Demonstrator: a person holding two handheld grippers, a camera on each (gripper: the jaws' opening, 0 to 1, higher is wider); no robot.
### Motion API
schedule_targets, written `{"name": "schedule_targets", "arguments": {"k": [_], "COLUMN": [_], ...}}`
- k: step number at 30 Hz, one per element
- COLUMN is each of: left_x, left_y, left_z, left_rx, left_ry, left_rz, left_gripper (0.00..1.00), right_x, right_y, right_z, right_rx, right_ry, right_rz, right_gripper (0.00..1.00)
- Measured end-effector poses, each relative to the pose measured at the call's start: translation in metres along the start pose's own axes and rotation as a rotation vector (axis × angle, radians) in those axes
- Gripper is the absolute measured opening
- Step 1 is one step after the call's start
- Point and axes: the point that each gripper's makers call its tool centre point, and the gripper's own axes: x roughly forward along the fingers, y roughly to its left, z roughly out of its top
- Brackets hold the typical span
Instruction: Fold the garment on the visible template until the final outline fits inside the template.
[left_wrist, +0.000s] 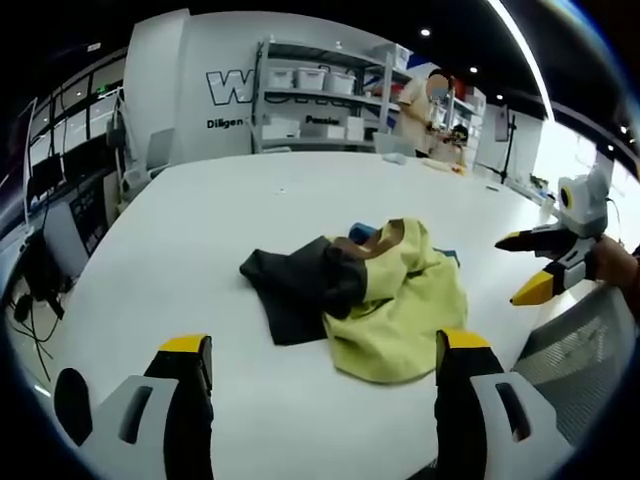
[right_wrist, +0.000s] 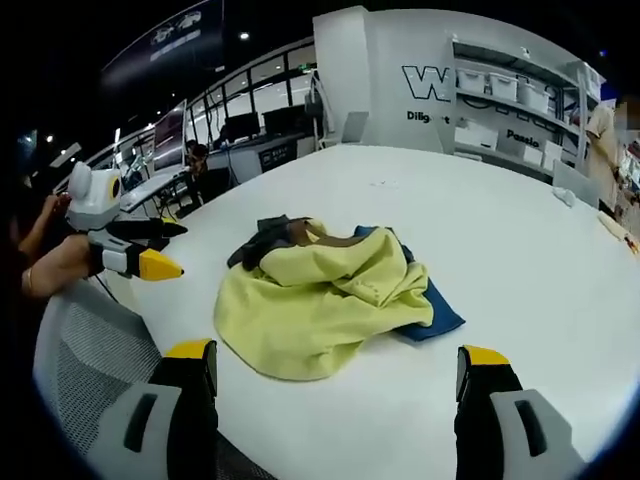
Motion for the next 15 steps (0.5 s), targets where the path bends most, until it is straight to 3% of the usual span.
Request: {"name": "schedule_targets", "arguments": {"k": [10,15], "left_x": [-0.001,-0.003], "left_y": [0.001,0.007], "left_z": [0.003,0.012], "left_rx": [-0.028,-0.111], "left_ry": [-0.012,-0.034], "left_rz": [-0.014,-0.039], "left_gripper": [0.87,0.87], "right_x": [-0.004,-0.008], "right_y": [-0.009,-0.022], "right_z": [0.011,0.022], "right_rx": [0.023,0.025], "right_ry": [-0.029,-0.048], "right_rz": [-0.009,-0.029], "right_gripper": [0.99,0.99]}}
